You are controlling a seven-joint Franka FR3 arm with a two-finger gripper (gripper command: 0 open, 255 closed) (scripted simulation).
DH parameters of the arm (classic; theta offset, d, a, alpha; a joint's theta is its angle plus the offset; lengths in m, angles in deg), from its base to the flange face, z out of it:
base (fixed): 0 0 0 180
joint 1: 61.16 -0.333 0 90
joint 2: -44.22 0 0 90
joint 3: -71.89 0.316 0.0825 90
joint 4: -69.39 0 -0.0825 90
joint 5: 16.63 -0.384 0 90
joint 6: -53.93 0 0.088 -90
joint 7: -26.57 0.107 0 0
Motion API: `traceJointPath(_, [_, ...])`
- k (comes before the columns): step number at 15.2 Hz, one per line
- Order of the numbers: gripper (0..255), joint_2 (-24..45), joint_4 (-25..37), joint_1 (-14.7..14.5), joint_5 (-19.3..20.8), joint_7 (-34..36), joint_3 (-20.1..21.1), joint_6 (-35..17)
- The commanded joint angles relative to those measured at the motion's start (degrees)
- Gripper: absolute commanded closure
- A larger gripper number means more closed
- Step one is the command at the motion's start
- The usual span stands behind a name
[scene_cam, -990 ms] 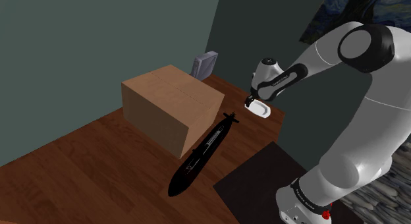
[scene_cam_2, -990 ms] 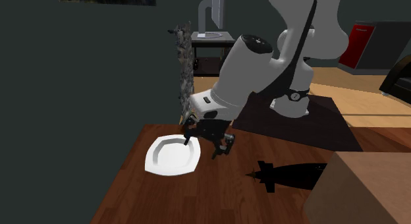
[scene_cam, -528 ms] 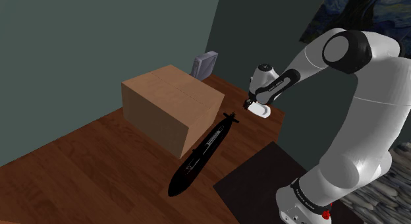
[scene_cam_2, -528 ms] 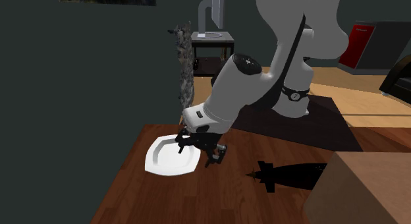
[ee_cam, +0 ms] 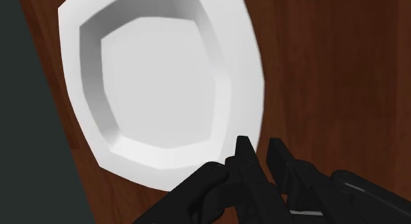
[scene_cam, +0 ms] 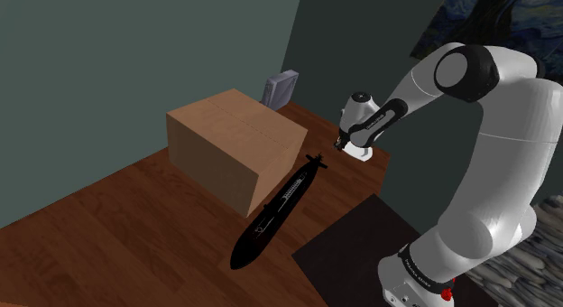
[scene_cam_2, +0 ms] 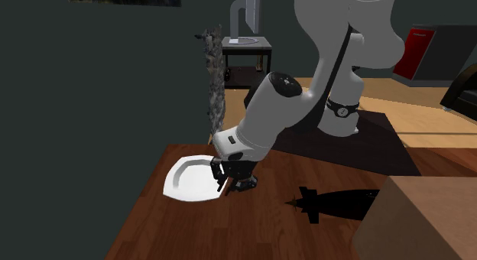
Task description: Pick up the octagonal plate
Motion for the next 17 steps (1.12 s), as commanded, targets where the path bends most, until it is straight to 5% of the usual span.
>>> traceJointPath(1, [255, 0.04, -0.04, -0.01, 0.00, 0.02, 0.00, 0.00])
traceJointPath(17, [255, -7.92, -1.62, 1.56, -3.62, -5.25, 2.48, 6.17])
